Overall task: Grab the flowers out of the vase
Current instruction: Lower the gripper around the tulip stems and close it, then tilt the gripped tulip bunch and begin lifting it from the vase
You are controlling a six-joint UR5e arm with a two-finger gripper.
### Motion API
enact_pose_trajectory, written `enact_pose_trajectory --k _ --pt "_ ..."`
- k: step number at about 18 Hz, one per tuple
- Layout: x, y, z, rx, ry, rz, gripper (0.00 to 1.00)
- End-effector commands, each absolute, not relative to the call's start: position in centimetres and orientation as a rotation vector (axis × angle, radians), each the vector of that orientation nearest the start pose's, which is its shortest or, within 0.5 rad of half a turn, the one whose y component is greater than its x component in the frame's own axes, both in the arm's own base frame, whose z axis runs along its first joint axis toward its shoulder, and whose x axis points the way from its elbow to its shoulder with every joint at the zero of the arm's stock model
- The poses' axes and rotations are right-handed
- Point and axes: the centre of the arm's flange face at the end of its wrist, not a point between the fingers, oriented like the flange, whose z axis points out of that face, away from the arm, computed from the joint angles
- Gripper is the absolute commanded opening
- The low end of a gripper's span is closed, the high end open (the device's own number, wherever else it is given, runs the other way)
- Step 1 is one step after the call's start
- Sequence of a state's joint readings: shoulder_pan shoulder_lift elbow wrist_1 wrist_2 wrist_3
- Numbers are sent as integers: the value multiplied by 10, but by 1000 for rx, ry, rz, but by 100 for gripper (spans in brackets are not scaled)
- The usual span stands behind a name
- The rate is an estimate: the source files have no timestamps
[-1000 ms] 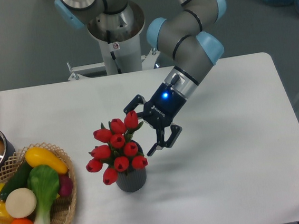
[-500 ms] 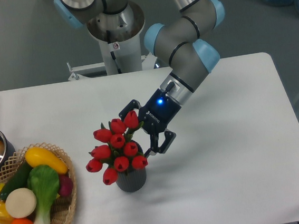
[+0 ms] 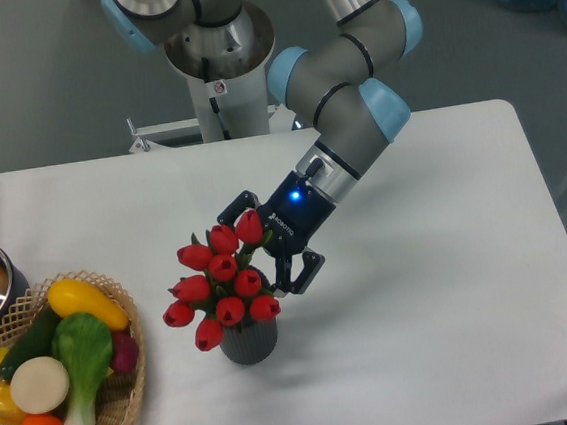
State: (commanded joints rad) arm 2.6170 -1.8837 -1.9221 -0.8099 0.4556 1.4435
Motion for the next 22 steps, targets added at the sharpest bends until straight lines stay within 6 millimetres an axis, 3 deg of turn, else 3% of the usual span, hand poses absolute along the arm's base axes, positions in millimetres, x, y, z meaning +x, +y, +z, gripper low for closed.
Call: enact_pose_trajectory --k 7,22 --pt "-352 484 292 -1976 504 -325 100" --pt "-348 488 290 -1963 508 -339 98"
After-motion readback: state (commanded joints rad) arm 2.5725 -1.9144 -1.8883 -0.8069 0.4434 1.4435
